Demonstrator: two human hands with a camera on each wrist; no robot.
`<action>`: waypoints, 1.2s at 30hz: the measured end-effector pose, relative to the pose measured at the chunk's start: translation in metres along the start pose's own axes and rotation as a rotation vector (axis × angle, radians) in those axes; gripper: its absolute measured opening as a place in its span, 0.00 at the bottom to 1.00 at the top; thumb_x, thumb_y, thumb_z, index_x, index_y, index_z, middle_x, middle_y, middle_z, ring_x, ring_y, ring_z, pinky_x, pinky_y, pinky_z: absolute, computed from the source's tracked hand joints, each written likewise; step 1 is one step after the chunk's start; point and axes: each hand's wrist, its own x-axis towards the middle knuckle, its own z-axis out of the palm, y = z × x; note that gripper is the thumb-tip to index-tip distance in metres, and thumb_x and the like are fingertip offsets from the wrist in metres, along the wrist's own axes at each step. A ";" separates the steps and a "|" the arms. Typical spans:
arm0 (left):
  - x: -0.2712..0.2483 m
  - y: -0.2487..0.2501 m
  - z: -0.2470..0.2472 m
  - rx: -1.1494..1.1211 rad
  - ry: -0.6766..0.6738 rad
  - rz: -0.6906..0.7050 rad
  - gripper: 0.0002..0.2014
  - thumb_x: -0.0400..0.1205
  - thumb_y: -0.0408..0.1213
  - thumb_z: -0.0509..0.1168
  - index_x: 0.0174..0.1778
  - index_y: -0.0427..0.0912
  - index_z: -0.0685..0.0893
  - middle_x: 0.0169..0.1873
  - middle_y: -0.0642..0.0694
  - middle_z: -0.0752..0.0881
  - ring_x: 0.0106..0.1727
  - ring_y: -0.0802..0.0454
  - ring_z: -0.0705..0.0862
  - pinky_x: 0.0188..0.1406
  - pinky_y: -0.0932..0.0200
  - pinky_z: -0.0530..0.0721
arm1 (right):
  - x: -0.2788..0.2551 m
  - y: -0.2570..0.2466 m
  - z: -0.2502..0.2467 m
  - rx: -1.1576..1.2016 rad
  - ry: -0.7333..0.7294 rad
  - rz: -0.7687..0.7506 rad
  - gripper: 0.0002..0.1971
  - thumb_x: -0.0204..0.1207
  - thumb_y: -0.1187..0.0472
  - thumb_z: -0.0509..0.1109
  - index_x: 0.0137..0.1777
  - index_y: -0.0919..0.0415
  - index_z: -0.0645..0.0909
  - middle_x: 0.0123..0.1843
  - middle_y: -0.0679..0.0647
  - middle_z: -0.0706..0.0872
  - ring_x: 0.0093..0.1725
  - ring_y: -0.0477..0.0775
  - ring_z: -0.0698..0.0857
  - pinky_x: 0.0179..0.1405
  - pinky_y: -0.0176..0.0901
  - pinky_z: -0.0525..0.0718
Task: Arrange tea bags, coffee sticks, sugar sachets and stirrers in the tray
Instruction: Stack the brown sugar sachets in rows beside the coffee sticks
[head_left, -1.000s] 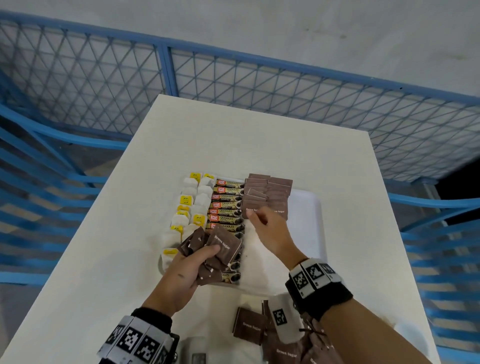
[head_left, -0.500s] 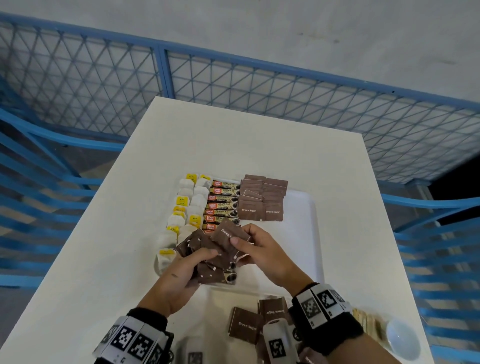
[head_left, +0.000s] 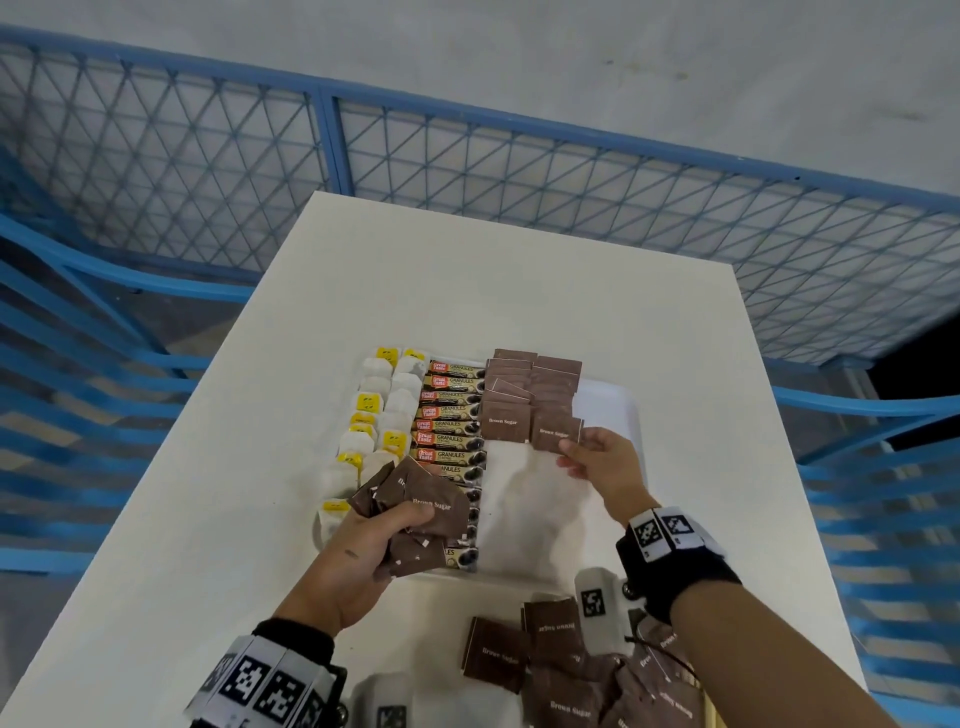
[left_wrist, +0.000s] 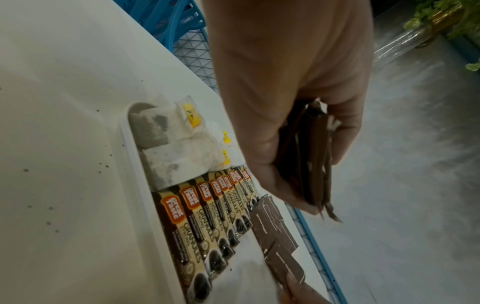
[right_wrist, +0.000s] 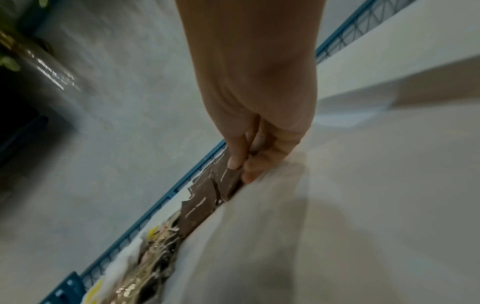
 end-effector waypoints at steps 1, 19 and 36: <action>0.000 0.000 0.000 0.005 0.005 0.002 0.12 0.72 0.19 0.68 0.45 0.40 0.87 0.35 0.40 0.91 0.34 0.45 0.91 0.32 0.50 0.90 | 0.005 0.001 -0.001 -0.098 0.029 -0.018 0.05 0.72 0.70 0.73 0.42 0.62 0.80 0.34 0.54 0.84 0.24 0.43 0.83 0.25 0.32 0.80; 0.000 -0.001 0.007 0.091 0.013 0.027 0.12 0.69 0.31 0.70 0.48 0.41 0.90 0.40 0.38 0.90 0.34 0.46 0.87 0.35 0.54 0.85 | -0.004 0.003 0.020 -0.380 0.178 -0.227 0.15 0.74 0.60 0.72 0.52 0.60 0.69 0.46 0.57 0.78 0.41 0.52 0.78 0.34 0.29 0.72; 0.004 -0.005 -0.001 0.029 0.072 0.017 0.13 0.78 0.26 0.64 0.55 0.41 0.85 0.46 0.37 0.89 0.46 0.40 0.87 0.45 0.45 0.87 | -0.091 -0.023 0.056 -0.033 -0.601 -0.087 0.03 0.76 0.69 0.70 0.45 0.63 0.79 0.36 0.55 0.83 0.29 0.45 0.82 0.29 0.32 0.80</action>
